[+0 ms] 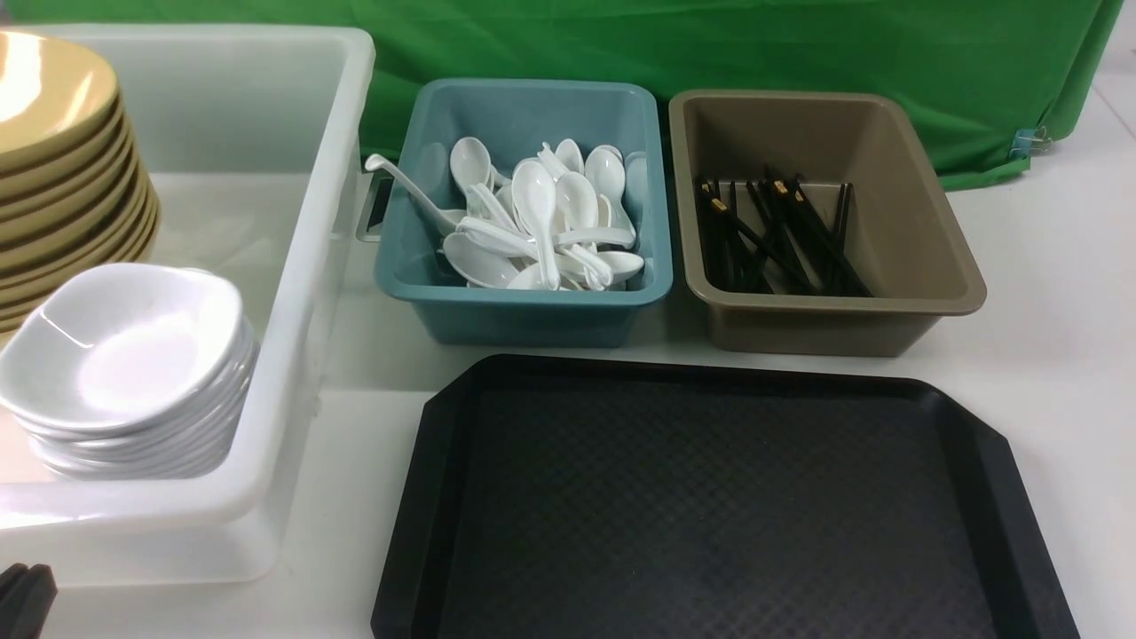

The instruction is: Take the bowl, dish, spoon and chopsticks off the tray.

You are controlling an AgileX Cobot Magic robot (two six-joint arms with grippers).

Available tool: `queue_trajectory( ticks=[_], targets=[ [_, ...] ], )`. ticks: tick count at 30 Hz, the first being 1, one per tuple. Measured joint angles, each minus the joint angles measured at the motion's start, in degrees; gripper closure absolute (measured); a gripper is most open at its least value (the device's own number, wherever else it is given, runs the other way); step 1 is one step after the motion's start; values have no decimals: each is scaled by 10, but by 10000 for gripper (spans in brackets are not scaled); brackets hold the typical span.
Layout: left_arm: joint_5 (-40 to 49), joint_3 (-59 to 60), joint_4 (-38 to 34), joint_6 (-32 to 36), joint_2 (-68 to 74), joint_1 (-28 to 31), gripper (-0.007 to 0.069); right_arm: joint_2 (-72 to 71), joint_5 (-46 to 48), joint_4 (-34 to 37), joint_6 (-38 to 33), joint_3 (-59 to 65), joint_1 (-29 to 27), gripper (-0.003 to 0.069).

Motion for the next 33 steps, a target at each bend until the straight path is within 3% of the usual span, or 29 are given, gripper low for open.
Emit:
queue_trajectory(
  ticks=[12,15,19,20,21,25,33],
  targets=[
    [0,0,0,-3,0,0,603,0,4,-1,-41,0,0,424],
    [0,0,0,-3,0,0,603,-11,49,-1,-48,0,-8,423],
    [0,0,6,-3,0,0,603,-18,153,-1,-58,15,-73,422],
    [0,0,8,-3,0,0,603,-18,196,-1,-69,36,-125,422],
    [0,0,9,-3,0,0,603,-18,204,-1,-71,42,-131,422],
    [-1,0,12,-3,0,0,603,-28,257,-1,-111,127,-266,419],
    [-2,0,23,-3,-1,0,603,-39,303,7,-124,138,-389,419]
  ],
)
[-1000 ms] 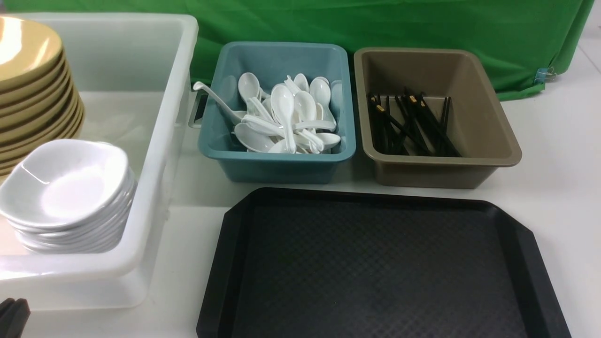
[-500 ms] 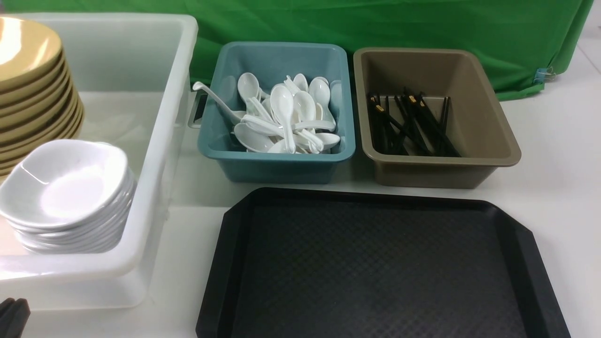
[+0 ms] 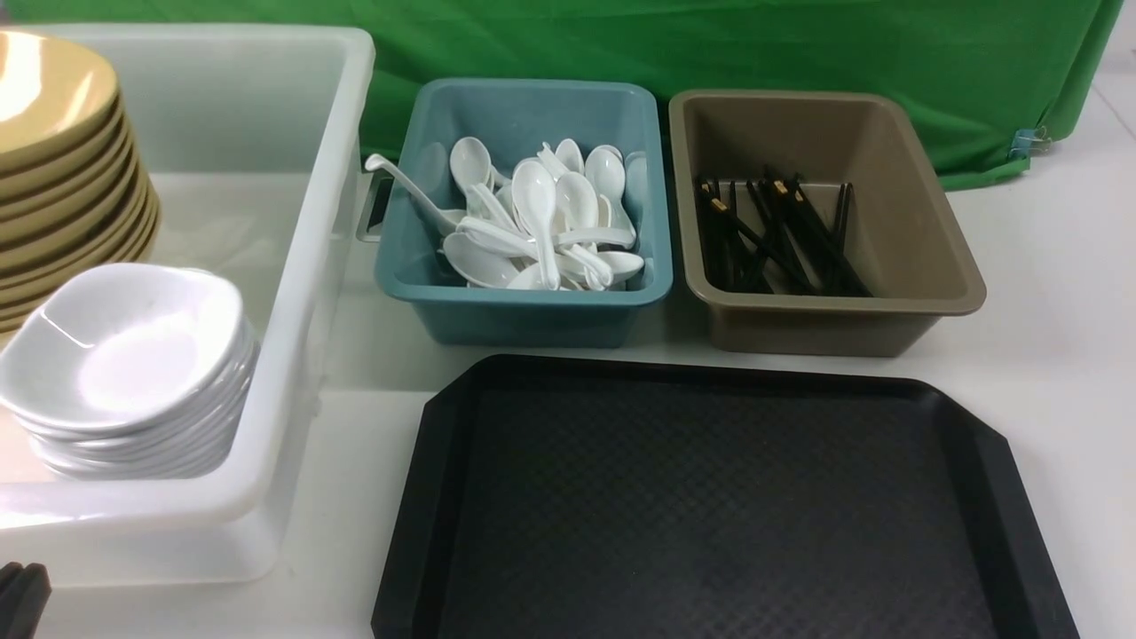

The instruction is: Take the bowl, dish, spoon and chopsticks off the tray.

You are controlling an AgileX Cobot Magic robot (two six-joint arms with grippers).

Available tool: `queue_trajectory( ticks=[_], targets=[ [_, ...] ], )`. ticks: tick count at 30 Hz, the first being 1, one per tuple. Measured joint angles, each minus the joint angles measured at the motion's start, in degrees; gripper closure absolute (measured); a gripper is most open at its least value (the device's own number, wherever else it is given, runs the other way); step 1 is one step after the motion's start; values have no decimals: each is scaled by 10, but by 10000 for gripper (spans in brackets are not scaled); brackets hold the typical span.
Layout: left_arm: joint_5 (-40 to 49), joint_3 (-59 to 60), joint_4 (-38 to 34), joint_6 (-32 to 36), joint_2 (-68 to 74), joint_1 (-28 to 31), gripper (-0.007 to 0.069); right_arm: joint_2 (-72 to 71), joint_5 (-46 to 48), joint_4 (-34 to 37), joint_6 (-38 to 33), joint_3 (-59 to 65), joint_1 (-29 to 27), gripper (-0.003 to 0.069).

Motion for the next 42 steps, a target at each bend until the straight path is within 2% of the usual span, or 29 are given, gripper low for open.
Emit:
queue_trajectory(
  ticks=[42],
  targets=[
    [0,0,12,0,0,0,603,0,-3,8,17,0,0,418]
  ],
)
